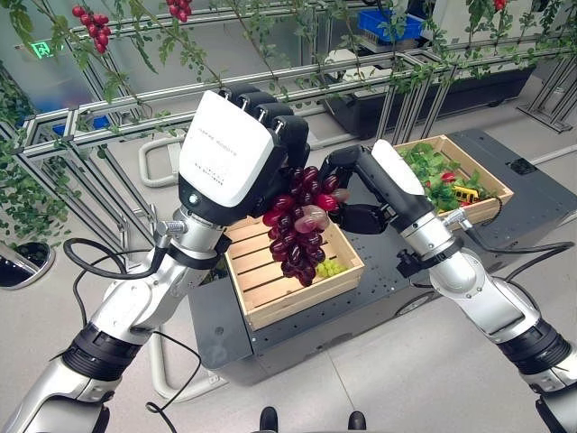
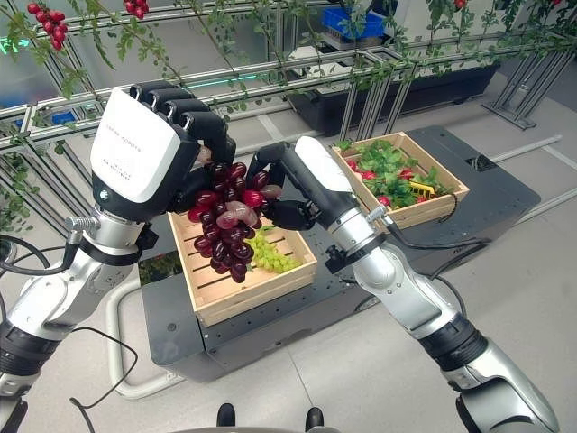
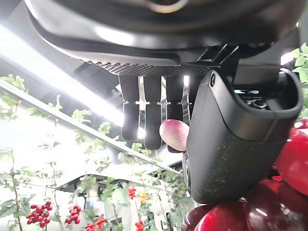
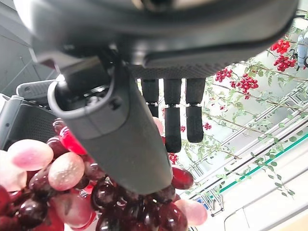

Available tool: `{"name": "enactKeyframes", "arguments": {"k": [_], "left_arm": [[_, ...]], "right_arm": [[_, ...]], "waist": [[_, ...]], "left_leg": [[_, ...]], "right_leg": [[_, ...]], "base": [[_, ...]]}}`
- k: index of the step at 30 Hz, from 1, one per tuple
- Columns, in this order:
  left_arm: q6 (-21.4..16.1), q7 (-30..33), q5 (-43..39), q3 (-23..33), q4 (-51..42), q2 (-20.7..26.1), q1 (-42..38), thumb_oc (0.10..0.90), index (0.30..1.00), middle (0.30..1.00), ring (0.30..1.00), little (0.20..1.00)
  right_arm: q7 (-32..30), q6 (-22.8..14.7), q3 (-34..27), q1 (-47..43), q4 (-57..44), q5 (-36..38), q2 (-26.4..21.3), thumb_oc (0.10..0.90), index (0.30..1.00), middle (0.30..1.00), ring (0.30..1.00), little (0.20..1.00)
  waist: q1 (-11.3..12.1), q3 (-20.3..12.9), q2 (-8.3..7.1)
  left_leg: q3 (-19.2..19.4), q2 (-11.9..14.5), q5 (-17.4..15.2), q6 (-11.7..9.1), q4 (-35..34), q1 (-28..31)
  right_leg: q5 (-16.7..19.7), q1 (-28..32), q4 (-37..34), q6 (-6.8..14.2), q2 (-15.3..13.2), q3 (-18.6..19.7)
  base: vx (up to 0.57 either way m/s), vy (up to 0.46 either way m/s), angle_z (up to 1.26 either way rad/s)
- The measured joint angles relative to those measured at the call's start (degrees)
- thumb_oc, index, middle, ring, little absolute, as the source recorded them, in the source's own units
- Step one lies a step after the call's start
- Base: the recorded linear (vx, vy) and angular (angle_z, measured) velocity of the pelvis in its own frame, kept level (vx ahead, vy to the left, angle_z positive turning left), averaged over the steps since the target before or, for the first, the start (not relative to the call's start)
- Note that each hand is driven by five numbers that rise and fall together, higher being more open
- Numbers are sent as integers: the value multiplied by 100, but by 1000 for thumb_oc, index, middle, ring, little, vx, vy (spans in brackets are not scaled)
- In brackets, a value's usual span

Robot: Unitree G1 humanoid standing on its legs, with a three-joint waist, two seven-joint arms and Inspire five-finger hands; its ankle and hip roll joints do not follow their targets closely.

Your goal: Pick up the fruits from the basket on one side to the basket on the other side

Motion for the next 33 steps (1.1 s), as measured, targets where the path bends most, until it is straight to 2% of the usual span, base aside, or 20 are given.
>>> {"name": "enactKeyframes", "arguments": {"k": [12,13,14,27,33], "left_arm": [[2,-13,-174,-1,1,-3,0,400,300,300,300,300],[3,-13,-174,-1,1,-3,0,400,300,300,300,300],[3,-13,-174,-1,1,-3,0,400,300,300,300,300],[17,-13,-174,-1,1,-3,0,400,300,300,300,300],[19,-13,-174,-1,1,-2,0,400,300,300,300,300]], "right_arm": [[-4,-15,0,1,0,2,11,400,300,300,300,300],[-4,-15,0,1,0,9,11,552,528,528,528,528],[-4,-15,0,2,0,17,11,800,900,900,900,900],[35,-17,-1,24,-9,273,11,800,900,900,900,900],[329,-17,-1,25,-9,500,9,800,900,900,900,900]], "waist": [[-6,-1,3],[-6,-1,3],[-8,-1,3],[-12,-1,3],[-20,-1,3]], "left_leg": [[1,0,0,0,0,2],[1,0,0,0,0,2],[1,0,0,0,0,3],[4,1,0,0,0,5],[5,4,-1,0,0,5]], "right_leg": [[0,0,0,0,0,1],[0,0,0,0,0,1],[0,0,0,0,0,1],[0,1,0,0,2,4],[0,1,0,-1,1,5]], "base": [[0,0,0],[0,0,0],[0,0,0],[-9,0,0],[-6,-1,0]]}}
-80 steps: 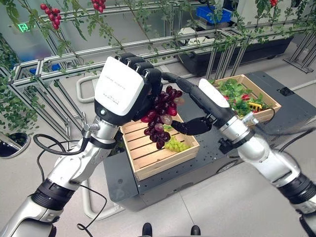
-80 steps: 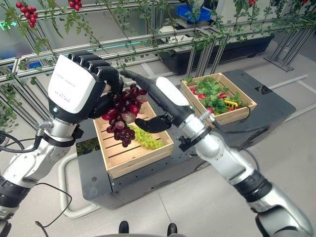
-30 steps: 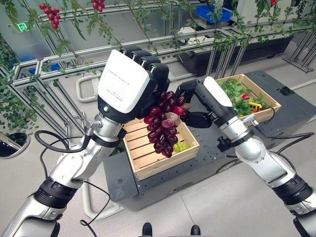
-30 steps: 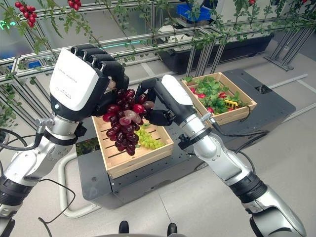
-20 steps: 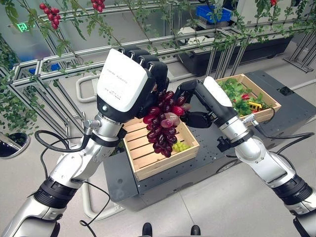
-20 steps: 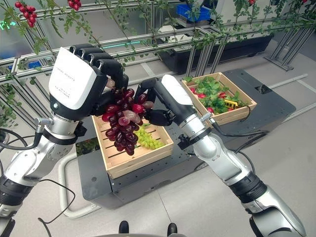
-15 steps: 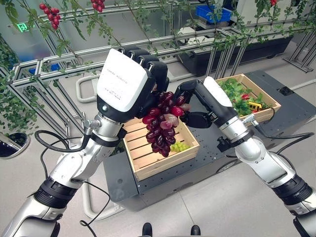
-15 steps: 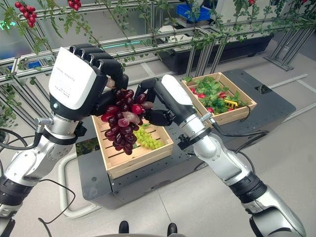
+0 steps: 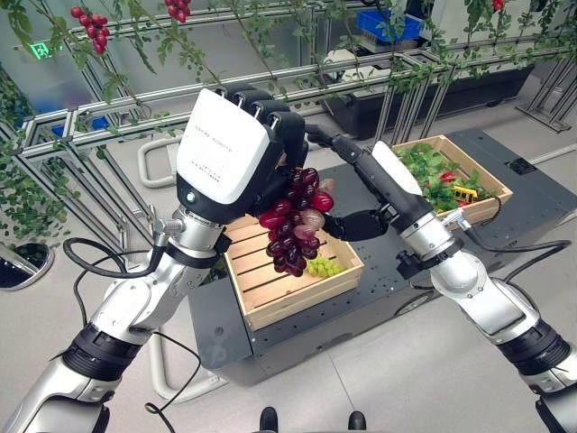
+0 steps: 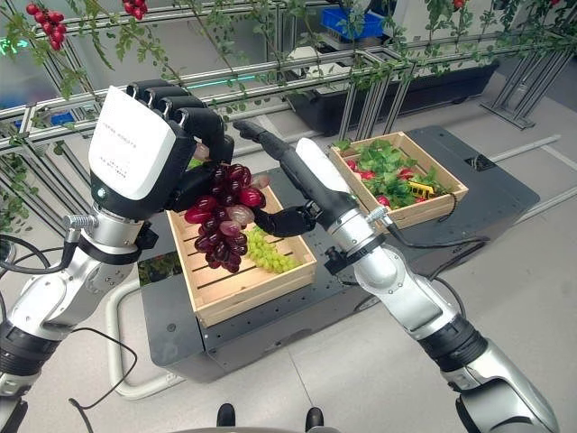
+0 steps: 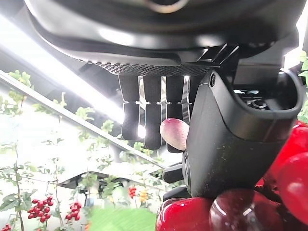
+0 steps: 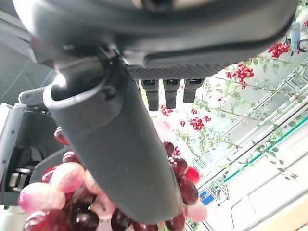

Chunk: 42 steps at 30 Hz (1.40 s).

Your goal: Pick up the fruits from the basket on one side to the basket on the other side

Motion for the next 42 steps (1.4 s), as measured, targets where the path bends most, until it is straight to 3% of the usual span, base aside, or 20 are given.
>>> {"name": "enactKeyframes", "arguments": {"k": [10,16,20,21,22,23,42], "left_arm": [[-1,0,-2,0,-1,-1,-2,400,300,300,300,300],[0,3,-195,-1,0,2,-3,400,300,300,300,300],[7,22,-230,0,0,2,-12,400,300,300,300,300],[8,22,-230,0,1,2,-12,400,300,300,300,300],[8,22,-230,0,2,2,-12,400,300,300,300,300],[6,21,-230,0,2,2,-12,400,300,300,300,300],[-223,-39,-231,-16,-70,-29,-12,400,300,300,300,300]], "right_arm": [[688,-13,40,-49,-51,-2,-143,800,900,900,900,900],[1249,-59,285,-459,-65,897,-488,800,900,900,900,900],[1285,-59,302,-495,-48,932,-475,800,900,900,900,900],[1285,-59,305,-495,-48,932,-473,681,721,721,721,721],[1285,-59,305,-494,-47,931,-473,482,422,422,422,422],[1284,-59,305,-494,-47,931,-474,400,300,300,300,300],[1090,-75,286,-362,-19,916,-269,400,300,300,300,300]], "waist": [[7,0,0],[21,0,0],[42,0,0],[44,0,0],[45,0,0],[42,0,0],[19,-2,2]], "left_leg": [[0,-1,1,0,0,3],[0,2,1,-1,0,7],[-2,-1,2,-1,0,17],[-3,-3,2,0,0,18],[-3,-4,2,0,1,21],[-3,-4,2,0,1,26],[2,1,2,0,0,58]], "right_leg": [[0,3,0,0,1,0],[0,7,0,0,10,-1],[0,19,0,0,17,-2],[1,20,0,0,18,-3],[1,24,0,0,18,-3],[1,30,0,0,17,-4],[1,56,1,-1,17,3]], "base": [[4,-2,0],[0,0,0],[0,0,0],[0,0,0],[0,0,0],[38,2,0],[0,1,0]]}}
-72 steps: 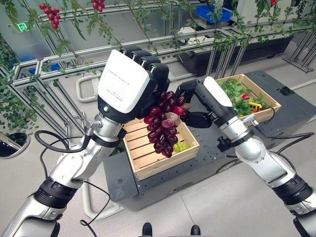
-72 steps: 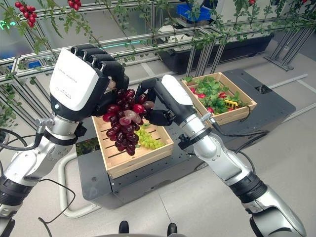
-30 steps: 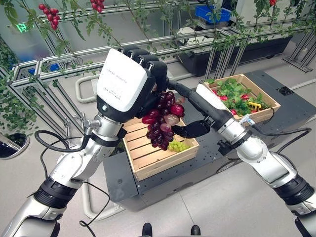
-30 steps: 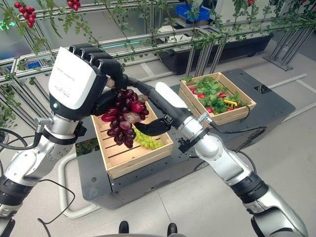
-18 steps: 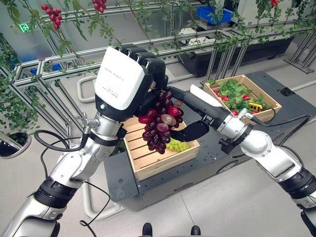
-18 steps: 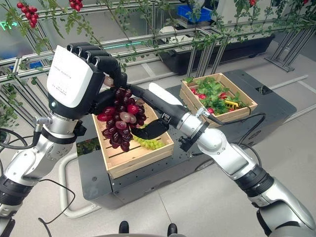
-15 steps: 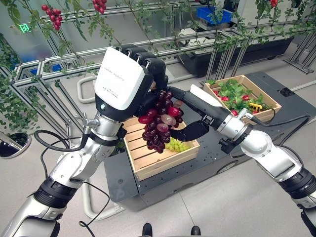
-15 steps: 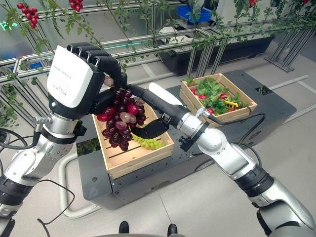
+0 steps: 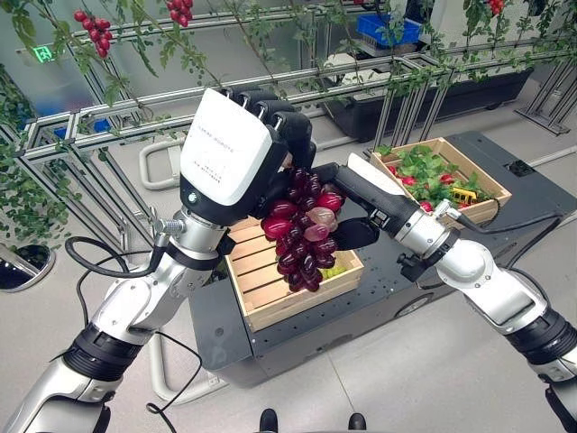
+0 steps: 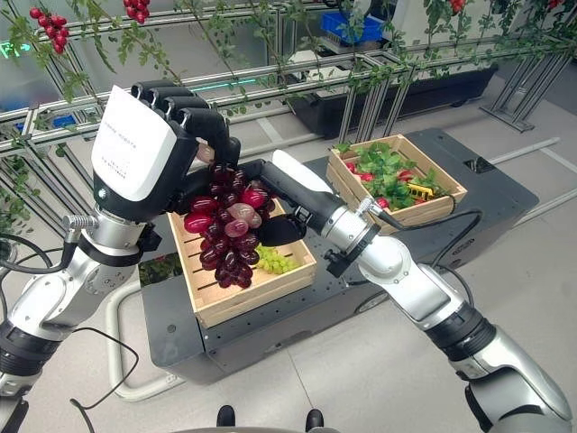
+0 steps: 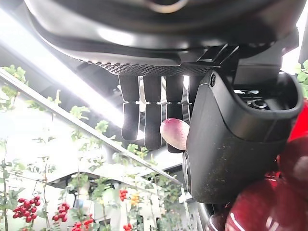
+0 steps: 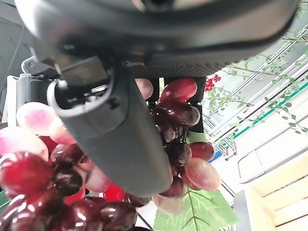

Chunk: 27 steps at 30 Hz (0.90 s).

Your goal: Pick up the fruits from the basket on one side to the basket on the other side

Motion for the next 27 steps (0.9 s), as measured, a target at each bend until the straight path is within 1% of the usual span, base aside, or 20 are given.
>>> {"name": "enactKeyframes", "arguments": {"k": [6,7,8,9,10,13,15,19,21,22,24,25,27], "left_arm": [[-16,-1,-2,-24,1,-190,4,400,300,300,300,300],[-22,-1,-2,-24,4,-220,10,424,335,335,335,335],[-44,0,-19,-22,3,-235,51,530,495,495,495,495],[-49,0,-62,-22,3,-237,74,530,495,495,495,495],[-57,0,-218,-18,3,-280,162,800,900,900,900,900],[-117,1,-266,-10,11,-414,315,800,900,900,900,900],[-158,33,-470,43,12,-456,315,800,900,900,900,900],[-285,305,-926,545,10,-619,416,800,900,900,900,900],[-436,766,-1248,954,14,-998,645,800,900,900,900,900],[-478,847,-1312,1029,19,-1072,676,800,900,900,900,900],[-590,1264,-1543,1216,28,-1428,756,800,900,900,900,900],[-643,1446,-1604,1268,28,-1560,763,800,900,900,900,900],[-735,1632,-1760,1303,22,-1702,768,800,900,900,900,900]], "right_arm": [[-398,-1,-98,420,-5,-45,346,400,300,300,300,300],[-431,-2,-123,479,-5,-47,378,400,300,300,300,300],[-456,-3,-242,630,-5,-57,482,400,300,300,300,300],[-476,-3,-280,693,-5,-66,521,400,300,300,300,300],[-553,-7,-339,854,-5,-70,579,400,300,300,300,300],[-663,-8,-379,1070,4,-116,587,400,300,300,300,300],[-668,-8,-411,1192,39,-260,591,400,300,300,300,300],[-686,-8,-552,1615,47,-369,589,400,300,300,300,300],[-811,-9,-747,1939,88,-368,668,400,300,300,300,300],[-839,-9,-785,1979,110,-368,695,400,300,300,300,300],[-969,-9,-996,2117,264,-365,940,400,300,300,300,300],[-1103,-8,-1008,2123,322,-357,1006,400,300,300,300,300],[-1208,-7,-1039,2130,338,-329,1060,400,300,300,300,300]], "waist": [[-3,-4,6],[-4,-5,8],[-4,-5,8],[-9,-6,9],[-17,-9,15],[-15,-11,18],[-25,-11,18],[-34,-12,20],[-39,-14,22],[-42,-14,22],[-56,-14,22],[-57,-14,22],[-42,-14,22]], "left_leg": [[5,-3,-1,0,0,-1],[7,-3,-1,0,0,-1],[11,-1,-1,0,0,-1],[13,0,-1,0,0,-1],[21,1,-2,0,0,-1],[27,1,-4,3,0,-1],[29,5,-4,3,0,-1],[26,18,-8,7,0,-2],[20,21,-20,4,-1,-6],[19,25,-25,13,0,-8],[17,12,-16,1,0,-13],[16,16,-19,5,0,-19],[-32,13,-23,5,1,-14]], "right_leg": [[0,-6,0,0,0,6],[0,-8,0,0,0,8],[0,-8,0,0,-1,12],[0,-12,0,0,-2,14],[0,-15,0,0,-1,22],[0,-20,0,0,2,29],[1,-22,0,0,5,33],[0,-30,-1,0,8,45],[0,-37,-1,0,11,56],[0,-38,-1,1,8,55],[0,-47,-1,0,23,58],[0,-54,-1,-1,29,62],[0,-75,-3,-2,42,114]], "base": [[-6,0,0],[0,0,0],[0,0,0],[0,0,0],[0,0,0],[-26,-21,-1],[-28,-39,-1],[-32,-53,-2],[-13,-54,-2],[-29,-65,-1],[-40,-64,0],[-26,-46,-3],[-24,-13,-10]]}}
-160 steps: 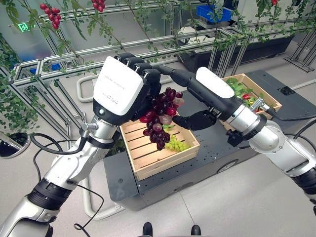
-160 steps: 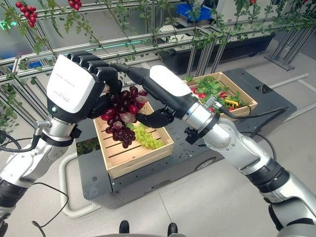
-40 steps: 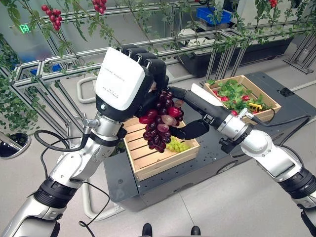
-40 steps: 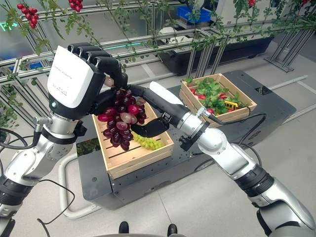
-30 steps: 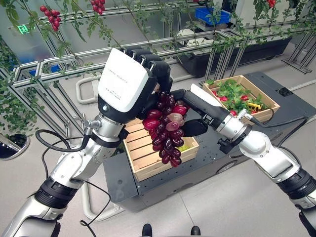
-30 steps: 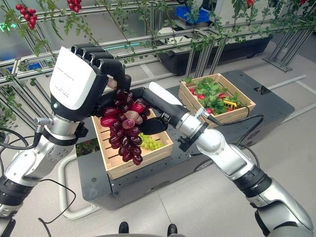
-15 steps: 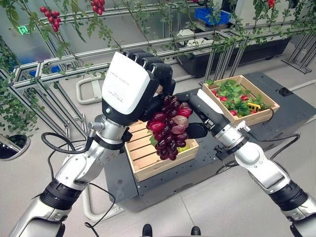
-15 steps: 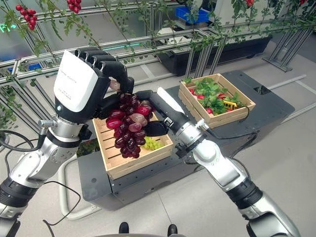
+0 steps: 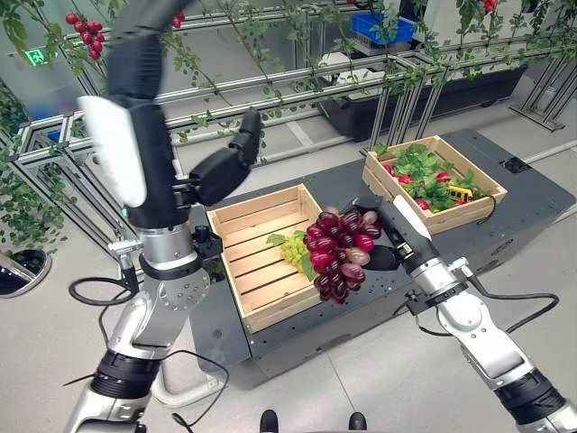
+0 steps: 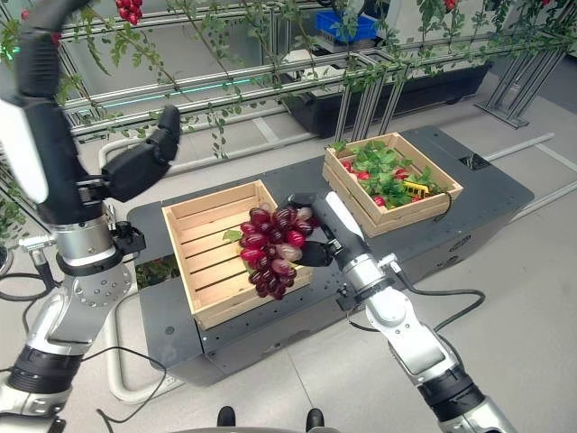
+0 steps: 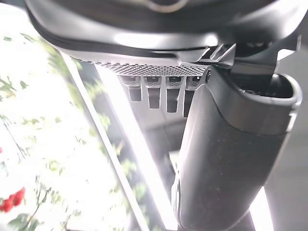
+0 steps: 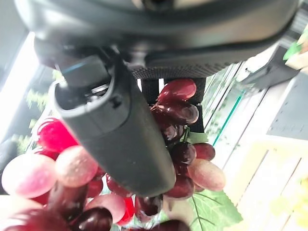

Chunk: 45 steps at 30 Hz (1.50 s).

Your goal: Pick up the fruits from the basket on one side to the basket on the other side

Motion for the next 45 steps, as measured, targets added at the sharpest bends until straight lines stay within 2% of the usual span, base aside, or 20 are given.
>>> {"name": "enactKeyframes", "arguments": {"k": [3,10,14,19,22,24,25,26,27,29,30,31,32,35,36,37,38,39,40,45], "left_arm": [[-3,90,-158,-3,1,-114,9,800,900,900,900,900],[19,175,-277,-3,348,-367,642,800,900,900,900,900],[-8,-54,-495,-6,764,-518,680,800,900,900,900,900],[-458,-341,-777,-98,805,-513,835,800,900,900,900,900],[-629,-613,-1009,-284,839,-504,833,800,900,900,900,900],[-652,-838,-1179,-283,847,-473,827,800,900,900,900,900],[-656,-892,-1272,-288,848,-470,831,800,900,900,900,900],[-656,-932,-1312,-295,847,-479,828,800,900,900,900,900],[-659,-1010,-1388,-290,839,-494,813,800,900,900,900,900],[-656,-1052,-1396,-291,834,-498,793,800,900,900,900,900],[-646,-1050,-1398,-289,832,-489,779,800,900,900,900,900],[-607,-1037,-1427,-282,830,-495,774,800,900,900,900,900],[-557,-1017,-1458,-254,831,-490,771,800,900,900,900,900],[-499,-1019,-1506,-253,834,-538,764,800,900,900,900,900],[-504,-1026,-1496,-267,830,-543,745,800,900,900,900,900],[-508,-1011,-1497,-277,796,-562,722,800,900,900,900,900],[-502,-973,-1502,-270,776,-555,719,800,900,900,900,900],[-497,-939,-1502,-267,768,-561,712,800,900,900,900,900],[-496,-909,-1501,-271,752,-555,709,800,900,900,900,900],[-490,-726,-1504,-341,746,-577,692,800,900,900,900,900]], "right_arm": [[-109,0,-90,3,-1,14,163,400,300,300,300,300],[-127,-6,-112,204,91,122,211,400,300,300,300,300],[-130,-7,-311,436,111,352,518,400,300,300,300,300],[-135,-19,-346,495,163,520,968,400,300,300,300,300],[-136,-21,-350,493,335,533,1071,400,300,300,300,300],[-135,-21,-401,493,390,654,1076,400,300,300,300,300],[-135,-23,-436,492,395,804,1066,400,300,300,300,300],[-135,-23,-491,490,401,834,1066,400,300,300,300,300],[-140,-24,-609,488,411,978,1084,400,300,300,300,300],[-197,-24,-655,476,413,975,1056,400,300,300,300,300],[-198,-24,-644,467,416,973,1062,400,300,300,300,300],[-202,-25,-568,417,422,972,1065,400,300,300,300,300],[-201,-25,-421,318,434,972,1059,400,300,300,300,300],[-208,-26,-216,83,449,972,1062,400,300,300,300,300],[-246,-29,-193,33,448,969,1044,400,300,300,300,300],[-303,-61,-185,-41,451,958,976,400,300,300,300,300],[-337,-69,-187,-83,481,958,1028,400,300,300,300,300],[-353,-72,-182,-85,480,957,1038,400,300,300,300,300],[-353,-75,-182,-82,479,955,1027,400,300,300,300,300],[-345,-84,-218,-93,483,966,850,400,300,300,300,300]], "waist": [[-21,-1,-2],[157,3,-23],[-75,6,-94],[-19,39,-182],[57,123,-280],[-4,267,-430],[-10,311,-435],[-2,340,-376],[49,448,-187],[70,541,-5],[74,545,-4],[245,578,52],[403,587,26],[528,626,-39],[544,646,-91],[564,634,-19],[680,645,-32],[685,642,-41],[638,623,-103],[429,632,-90]], "left_leg": [[-144,-20,-19,-29,1,10],[-1251,-362,-405,39,50,301],[-1140,-578,-424,179,0,371],[-970,-771,-466,284,39,363],[-735,-915,-544,422,87,457],[-374,-1069,-619,505,139,595],[-217,-1062,-612,576,151,628],[-112,-1012,-609,616,156,605],[74,-830,-585,643,95,618],[274,-613,-503,577,60,615],[411,-569,-495,553,79,606],[639,-446,-509,507,74,654],[837,-386,-535,433,156,661],[798,-342,-757,325,602,494],[604,-376,-913,423,696,331],[351,-379,-669,367,393,359],[481,-268,-652,304,363,392],[630,-159,-627,259,337,371],[653,-154,-576,162,321,400],[615,16,-501,59,352,346]], "right_leg": [[11,-78,-1,14,25,270],[203,-285,5,213,-92,1470],[229,-320,4,258,-307,1523],[372,-549,101,451,-397,1785],[444,-788,384,440,-415,1727],[554,-818,327,334,-508,1446],[396,-862,259,359,-584,1320],[225,-895,258,382,-601,1170],[123,-1028,658,281,-530,799],[-4,-1025,1498,155,-437,247],[-172,-926,1652,49,-419,58],[-458,-880,1904,-179,-440,-452],[-458,-819,1782,-226,-363,-741],[-309,-603,1223,-328,-143,-643],[-153,-531,956,-375,-94,-495],[-56,-478,614,-388,74,-471],[-60,-497,578,-415,118,-509],[-220,-620,1047,-578,91,-589],[-512,-645,1286,-408,66,-552],[-190,-463,666,-574,363,-382]], "base": [[-48,53,-21],[-72,239,-78],[-124,322,-33],[-151,294,-38],[-132,144,-77],[-140,77,-92],[-99,34,-82],[-124,37,-95],[-80,22,-72],[-114,-19,-56],[-142,-93,-72],[-92,-121,-101],[-107,-192,-117],[-65,-214,-75],[-103,-305,-76],[-124,-306,-92],[-94,-229,-91],[-90,-241,-69],[-74,-205,-32],[-81,-190,-19]]}}
